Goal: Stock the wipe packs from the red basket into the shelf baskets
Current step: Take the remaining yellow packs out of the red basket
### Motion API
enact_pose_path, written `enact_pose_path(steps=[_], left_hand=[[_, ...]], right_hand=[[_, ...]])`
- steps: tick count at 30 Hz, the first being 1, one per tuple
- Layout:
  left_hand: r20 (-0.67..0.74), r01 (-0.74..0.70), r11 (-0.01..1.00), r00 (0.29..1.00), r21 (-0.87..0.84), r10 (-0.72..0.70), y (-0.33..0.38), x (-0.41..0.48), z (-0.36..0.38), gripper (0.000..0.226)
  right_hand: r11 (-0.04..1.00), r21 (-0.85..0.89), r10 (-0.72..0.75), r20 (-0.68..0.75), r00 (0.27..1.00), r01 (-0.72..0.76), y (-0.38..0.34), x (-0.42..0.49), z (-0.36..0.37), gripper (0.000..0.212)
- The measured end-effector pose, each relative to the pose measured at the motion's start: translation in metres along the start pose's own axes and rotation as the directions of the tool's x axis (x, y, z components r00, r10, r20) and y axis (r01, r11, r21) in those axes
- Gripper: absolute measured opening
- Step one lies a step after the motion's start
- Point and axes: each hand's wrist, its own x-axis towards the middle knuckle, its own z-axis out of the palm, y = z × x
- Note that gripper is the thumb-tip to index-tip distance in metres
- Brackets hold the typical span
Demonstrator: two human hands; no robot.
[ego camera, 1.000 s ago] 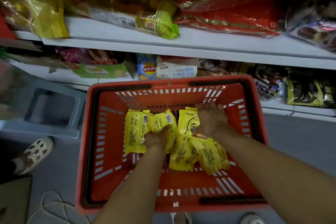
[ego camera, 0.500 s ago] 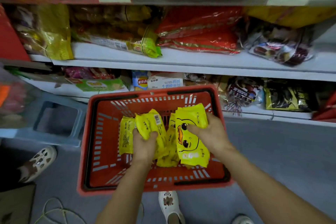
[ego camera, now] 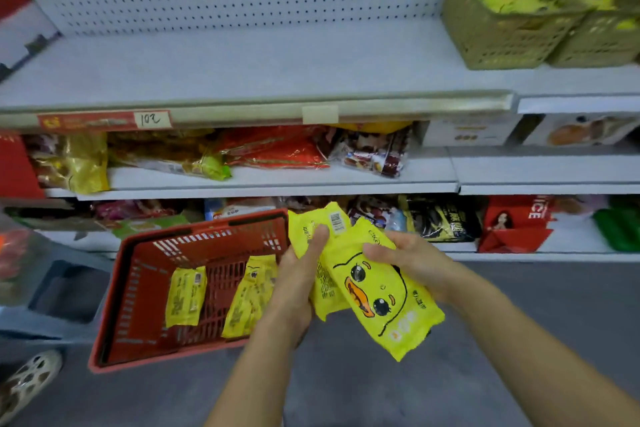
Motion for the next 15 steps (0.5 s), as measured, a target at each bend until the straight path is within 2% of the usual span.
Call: enact_pose_path(steps=[2,4,6,8,9,11,13,15], left_hand=[[0.070,-0.029,0.997,0.997,0.078,0.024,0.001,-0.016,0.039,0.046],[0.082,-0.056,0.991,0.996,0.118,0.047,0.000,-0.026,0.073,0.041],[0.068,-0.094,0.987,0.994,0.129,0.085,0.000,-0.030,0.106,0.037],[0.032,-0.143,0.982,0.990,0.120,0.140,0.002,-0.029,0.136,0.029],[0.013,-0.165,0.980,0.986,0.109,0.164,0.004,-0.027,0.151,0.026],[-0.027,-0.217,0.972,0.975,0.091,0.220,0.010,-0.021,0.178,0.025],[-0.057,-0.284,0.956,0.956,0.069,0.288,0.018,-0.013,0.207,0.022],[-0.072,-0.346,0.938,0.935,0.020,0.346,0.027,-0.005,0.238,0.020]], right_hand=[[0.989,-0.136,-0.044,0.040,0.998,0.049,-0.013,-0.028,-0.028,0.027],[0.955,-0.278,-0.106,0.020,0.994,0.108,-0.024,-0.051,-0.051,0.024],[0.932,-0.339,-0.164,-0.087,0.983,0.126,-0.030,-0.067,-0.078,0.028],[0.940,-0.321,-0.193,-0.217,0.957,0.117,-0.034,-0.083,-0.107,0.032],[0.957,-0.266,-0.191,-0.275,0.942,0.116,-0.035,-0.091,-0.123,0.034],[0.990,0.003,-0.130,-0.363,0.923,0.141,-0.033,-0.106,-0.154,0.043],[0.942,0.279,-0.072,-0.371,0.926,0.185,-0.027,-0.116,-0.177,0.048],[0.893,0.385,-0.088,-0.353,0.931,0.231,-0.026,-0.116,-0.190,0.048]])
